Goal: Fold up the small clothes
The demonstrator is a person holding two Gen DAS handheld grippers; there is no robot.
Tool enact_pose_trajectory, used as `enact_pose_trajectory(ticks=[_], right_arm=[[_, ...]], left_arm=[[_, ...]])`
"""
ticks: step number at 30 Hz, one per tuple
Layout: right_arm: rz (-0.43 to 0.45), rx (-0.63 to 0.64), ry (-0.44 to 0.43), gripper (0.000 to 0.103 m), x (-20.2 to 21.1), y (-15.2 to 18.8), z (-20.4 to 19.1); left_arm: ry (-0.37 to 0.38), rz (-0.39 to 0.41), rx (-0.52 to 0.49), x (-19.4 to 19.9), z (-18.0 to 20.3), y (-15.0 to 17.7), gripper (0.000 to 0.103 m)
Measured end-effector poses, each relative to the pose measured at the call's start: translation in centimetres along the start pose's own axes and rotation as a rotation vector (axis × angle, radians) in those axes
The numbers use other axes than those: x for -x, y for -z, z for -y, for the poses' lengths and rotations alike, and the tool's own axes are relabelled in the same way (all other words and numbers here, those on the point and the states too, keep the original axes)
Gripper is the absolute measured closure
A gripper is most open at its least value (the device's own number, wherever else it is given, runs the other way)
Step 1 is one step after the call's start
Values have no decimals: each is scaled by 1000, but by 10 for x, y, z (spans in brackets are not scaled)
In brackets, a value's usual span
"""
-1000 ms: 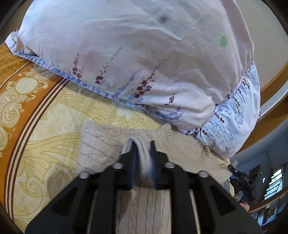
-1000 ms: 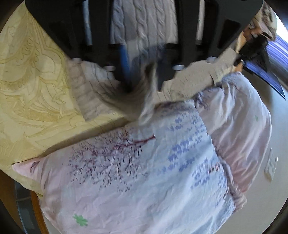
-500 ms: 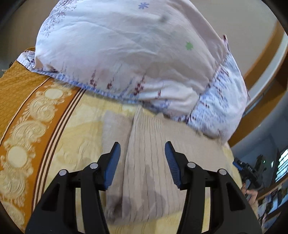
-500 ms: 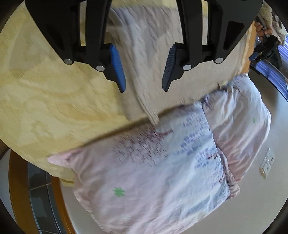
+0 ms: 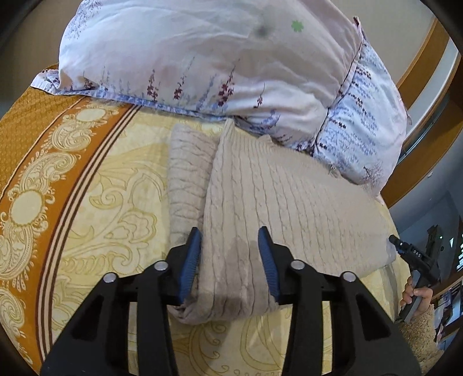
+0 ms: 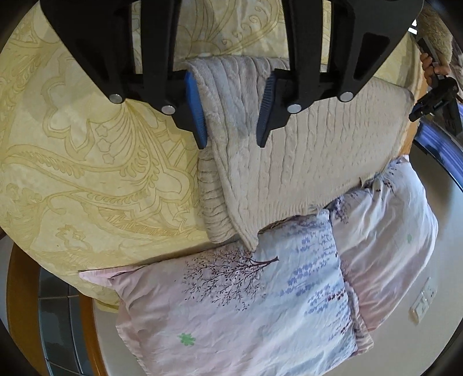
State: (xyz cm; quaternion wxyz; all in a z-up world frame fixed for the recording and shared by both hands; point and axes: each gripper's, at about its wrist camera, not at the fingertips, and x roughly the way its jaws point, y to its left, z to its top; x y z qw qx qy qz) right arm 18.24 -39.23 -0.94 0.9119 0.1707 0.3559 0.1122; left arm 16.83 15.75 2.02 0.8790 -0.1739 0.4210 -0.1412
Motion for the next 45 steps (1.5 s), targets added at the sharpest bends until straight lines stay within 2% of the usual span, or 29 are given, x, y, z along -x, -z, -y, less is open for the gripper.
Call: enact_pose_trajectory(ticks=[2, 4, 6, 8, 12, 18, 27, 35, 38, 40, 42, 43, 45], right_arm=[[-1, 2, 1, 71, -1, 0, 0], [-2, 6, 6, 83, -2, 1, 2], [0, 11, 8, 88, -2, 2, 2], [7, 21, 10, 89, -1, 3, 1], [31, 20, 3, 91, 3, 2, -1], [72, 11, -8, 92, 17, 0, -5], [41, -60, 22, 93, 27, 18, 3], [4, -36, 170, 93, 4, 16, 3], [-8, -5, 198, 92, -1, 16, -2], [-8, -5, 184, 91, 3, 14, -3], [13, -12, 167, 85, 11, 12, -4], [33, -13, 157, 78, 15, 11, -6], [79, 12, 123, 67, 23, 5, -16]], left_arm=[[-12, -5, -5, -2, 1, 1, 71], [-16, -13, 2, -4, -1, 2, 77], [-11, -19, 20, -5, -5, 2, 89], [-1, -23, 35, -6, -8, 2, 94], [11, -14, 47, -2, -10, 4, 96], [33, 0, 48, 11, -13, 6, 96], [40, -17, 38, 9, -17, 4, 96], [29, -33, 13, 0, -22, 4, 96], [30, -29, 10, 2, -22, 5, 96], [35, -22, 6, 4, -20, 4, 94], [45, -3, 17, 12, -20, 3, 93], [49, 19, 23, 17, -19, 2, 92], [61, 64, 28, 29, -16, -3, 77]])
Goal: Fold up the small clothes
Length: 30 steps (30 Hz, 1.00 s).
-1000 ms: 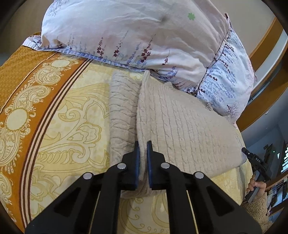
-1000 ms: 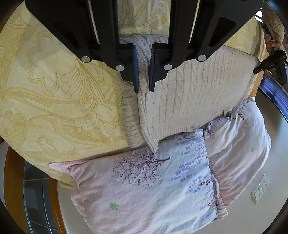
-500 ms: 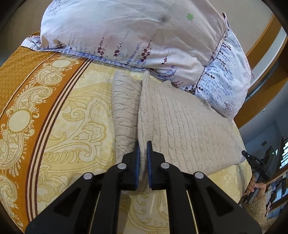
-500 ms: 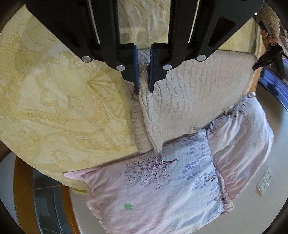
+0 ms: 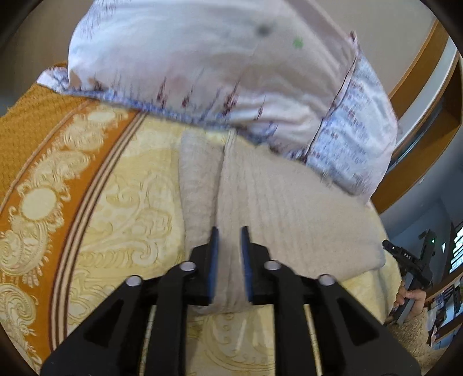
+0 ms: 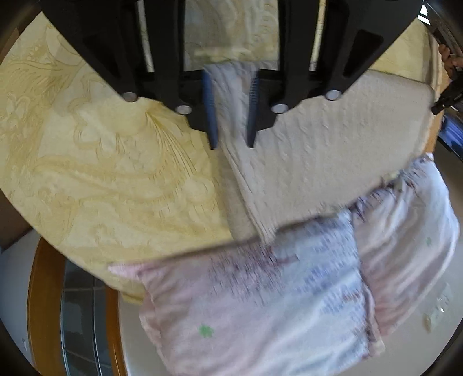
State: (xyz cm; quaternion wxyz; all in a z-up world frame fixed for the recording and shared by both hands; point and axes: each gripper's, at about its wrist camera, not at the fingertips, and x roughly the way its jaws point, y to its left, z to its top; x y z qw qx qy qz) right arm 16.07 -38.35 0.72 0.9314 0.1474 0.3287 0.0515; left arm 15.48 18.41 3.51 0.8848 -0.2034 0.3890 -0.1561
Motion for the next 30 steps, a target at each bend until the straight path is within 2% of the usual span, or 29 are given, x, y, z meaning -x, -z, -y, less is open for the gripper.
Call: enact_pose_trajectory(ticks=[3, 5, 8, 12, 15, 22, 23, 26, 30], right_arm=[[-7, 53, -50, 67, -8, -7, -22], [-33, 78, -89, 67, -20, -10, -38], [-63, 128, -109, 67, -37, -9, -62], [-87, 161, -118, 67, -52, -7, -80], [-116, 188, -79, 67, -65, -6, -85], [-118, 220, -53, 64, -71, 1, -87], [-116, 219, -55, 64, -71, 1, -87], [-120, 206, -70, 64, -71, 0, -85], [-125, 197, -81, 62, -71, -1, -84]], left_arm=[[15, 54, -23, 6, 15, -7, 63], [22, 48, -53, -3, 30, -10, 58], [16, 15, -84, -20, 45, -9, 58], [-52, -32, -89, -46, 49, -8, 58], [-89, -57, -70, -56, 41, -5, 58], [-102, -53, -68, -57, 35, 0, 58], [-97, -55, -63, -57, 35, 0, 58], [-13, -27, 37, -46, 24, -7, 57], [3, 23, 162, -32, -1, -22, 50]])
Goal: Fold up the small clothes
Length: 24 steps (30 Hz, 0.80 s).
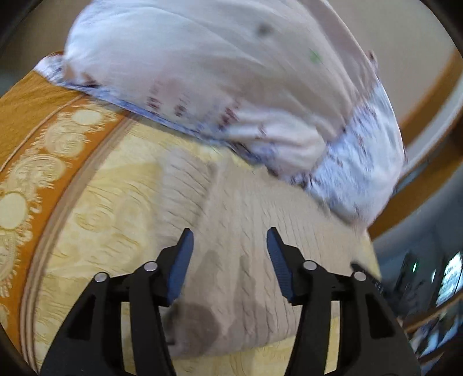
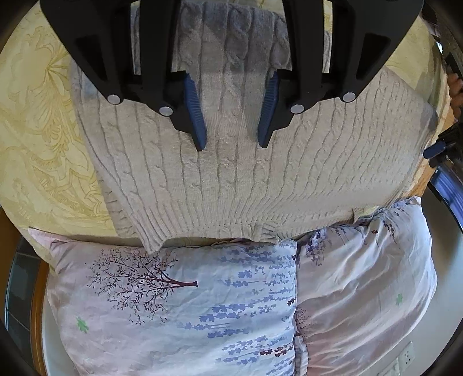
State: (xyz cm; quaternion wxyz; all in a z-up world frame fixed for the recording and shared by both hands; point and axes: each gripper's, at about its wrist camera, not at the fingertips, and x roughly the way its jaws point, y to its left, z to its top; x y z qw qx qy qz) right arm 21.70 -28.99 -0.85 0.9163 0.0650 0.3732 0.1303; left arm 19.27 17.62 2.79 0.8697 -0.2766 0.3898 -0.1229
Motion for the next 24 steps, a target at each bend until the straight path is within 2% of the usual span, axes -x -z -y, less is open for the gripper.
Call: enact_pose_trajectory(ticks=[6, 11, 14, 18, 24], right_arm=[[-2, 5, 0, 57, 1, -1, -2], [-4, 8, -17, 49, 2, -1, -4], [-4, 9, -28, 46, 0, -2, -6], [-3, 5, -58, 35, 0, -2, -7], [14, -22, -78, 33, 2, 0, -5]], left_arm=[[-8, -55, 148, -11, -27, -16, 49], [11, -98, 204, -25, -33, -17, 46], [24, -99, 215, -28, -34, -16, 44], [16, -96, 202, -32, -27, -18, 40], [12, -95, 194, -38, -18, -18, 39]])
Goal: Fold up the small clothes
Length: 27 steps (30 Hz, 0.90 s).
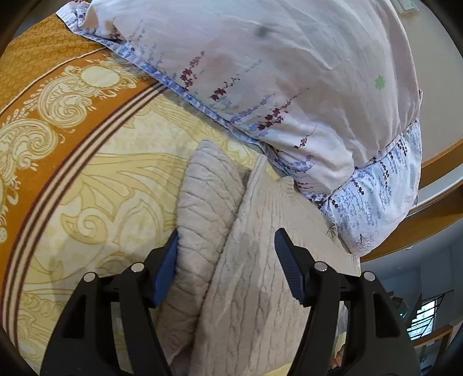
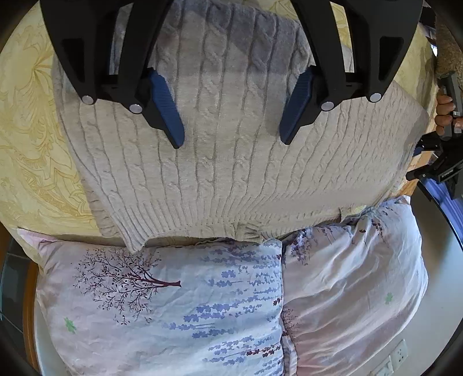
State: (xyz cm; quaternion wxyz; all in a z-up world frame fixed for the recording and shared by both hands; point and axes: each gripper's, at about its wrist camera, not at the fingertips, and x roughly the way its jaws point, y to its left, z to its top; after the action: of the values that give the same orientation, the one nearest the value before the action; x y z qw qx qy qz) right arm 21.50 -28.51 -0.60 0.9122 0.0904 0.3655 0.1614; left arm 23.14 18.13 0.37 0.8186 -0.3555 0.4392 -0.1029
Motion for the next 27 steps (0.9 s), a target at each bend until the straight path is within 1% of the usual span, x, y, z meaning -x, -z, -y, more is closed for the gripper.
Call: enact_pose_trajectory(ticks=[4, 7, 9, 10, 11, 14, 18, 23, 27], right_arm=[[12, -87, -71, 33, 6, -1, 12], [19, -128, -103, 33, 10, -1, 18], [25, -142, -112, 33, 14, -1, 19], [26, -146, -115, 33, 16, 0, 20], [30, -149, -117, 33, 18, 0, 21], [47, -155, -111, 33, 27, 1, 25], [79, -177, -111, 33, 38, 1, 37], [114, -202, -103, 33, 52, 4, 53], [141, -216, -99, 33, 60, 7, 66]], left_arm=[[-13, -7, -21, -7, 10, 4, 42], [-26, -8, -20, -10, 16, 7, 50], [-26, -14, -19, -13, 18, 9, 64], [-26, -16, -17, -13, 19, 10, 69], [-22, -20, -16, -14, 21, 10, 79], [12, -9, -28, -11, 31, 11, 82], [90, 20, -49, -2, 58, 11, 85], [218, 48, -69, -1, 104, 15, 86], [295, 22, -106, -19, 150, 26, 86]])
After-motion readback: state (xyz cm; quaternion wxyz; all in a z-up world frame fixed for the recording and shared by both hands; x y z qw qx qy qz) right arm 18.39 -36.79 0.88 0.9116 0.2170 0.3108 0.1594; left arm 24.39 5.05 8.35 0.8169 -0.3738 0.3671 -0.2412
